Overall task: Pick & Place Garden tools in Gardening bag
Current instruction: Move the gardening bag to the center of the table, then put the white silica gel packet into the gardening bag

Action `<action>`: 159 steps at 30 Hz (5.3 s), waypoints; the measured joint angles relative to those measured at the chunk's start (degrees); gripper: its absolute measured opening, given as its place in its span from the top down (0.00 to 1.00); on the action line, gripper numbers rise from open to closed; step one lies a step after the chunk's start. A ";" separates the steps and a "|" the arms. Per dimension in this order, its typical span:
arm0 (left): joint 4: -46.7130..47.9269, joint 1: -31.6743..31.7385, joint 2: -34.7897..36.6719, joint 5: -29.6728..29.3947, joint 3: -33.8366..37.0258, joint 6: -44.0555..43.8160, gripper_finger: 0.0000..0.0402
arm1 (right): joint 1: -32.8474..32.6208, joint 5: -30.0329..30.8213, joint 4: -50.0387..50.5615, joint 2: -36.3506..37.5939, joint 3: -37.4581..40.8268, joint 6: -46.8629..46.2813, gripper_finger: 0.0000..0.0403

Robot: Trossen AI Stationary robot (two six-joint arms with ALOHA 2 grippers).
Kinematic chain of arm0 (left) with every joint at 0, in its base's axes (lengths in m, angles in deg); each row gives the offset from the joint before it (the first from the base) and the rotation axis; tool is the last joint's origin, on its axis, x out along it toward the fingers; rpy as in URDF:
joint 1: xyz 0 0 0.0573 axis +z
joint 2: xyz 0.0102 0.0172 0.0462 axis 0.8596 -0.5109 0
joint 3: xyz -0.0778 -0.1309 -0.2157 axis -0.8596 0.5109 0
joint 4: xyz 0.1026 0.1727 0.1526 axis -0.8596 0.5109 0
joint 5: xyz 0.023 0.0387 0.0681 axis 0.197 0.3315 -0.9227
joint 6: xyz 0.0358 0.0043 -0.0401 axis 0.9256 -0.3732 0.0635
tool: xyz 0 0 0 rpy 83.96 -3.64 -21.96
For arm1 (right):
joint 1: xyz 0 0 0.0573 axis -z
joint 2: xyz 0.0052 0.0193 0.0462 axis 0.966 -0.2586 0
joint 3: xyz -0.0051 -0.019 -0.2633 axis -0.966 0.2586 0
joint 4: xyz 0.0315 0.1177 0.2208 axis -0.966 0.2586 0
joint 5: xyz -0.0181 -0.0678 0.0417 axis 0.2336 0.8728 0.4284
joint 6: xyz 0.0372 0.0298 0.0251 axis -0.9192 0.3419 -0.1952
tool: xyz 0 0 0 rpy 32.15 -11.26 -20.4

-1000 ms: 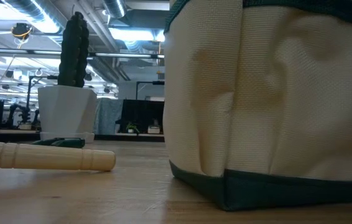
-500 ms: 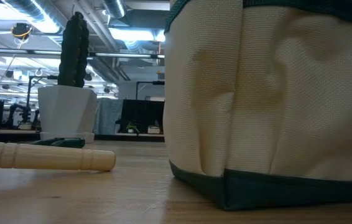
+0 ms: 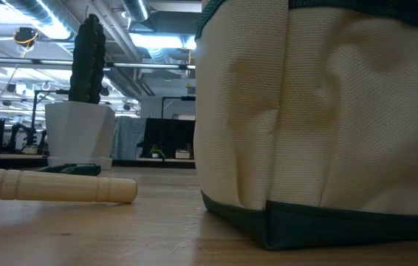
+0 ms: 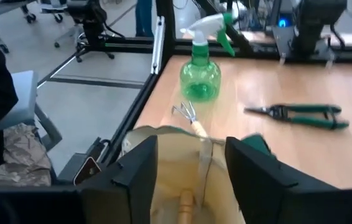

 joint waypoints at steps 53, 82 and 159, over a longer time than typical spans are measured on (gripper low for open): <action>0.01 0.00 0.00 0.02 0.00 0.01 0.98 | 11.34 -21.54 -1.31 0.02 0.00 -4.22 0.90; -0.01 0.02 0.01 0.01 0.00 0.02 0.99 | 11.10 -28.01 14.26 0.02 -0.02 -8.90 0.88; 0.00 0.01 0.01 0.02 0.00 0.01 0.98 | 46.65 -18.30 47.71 0.02 -17.40 20.81 0.78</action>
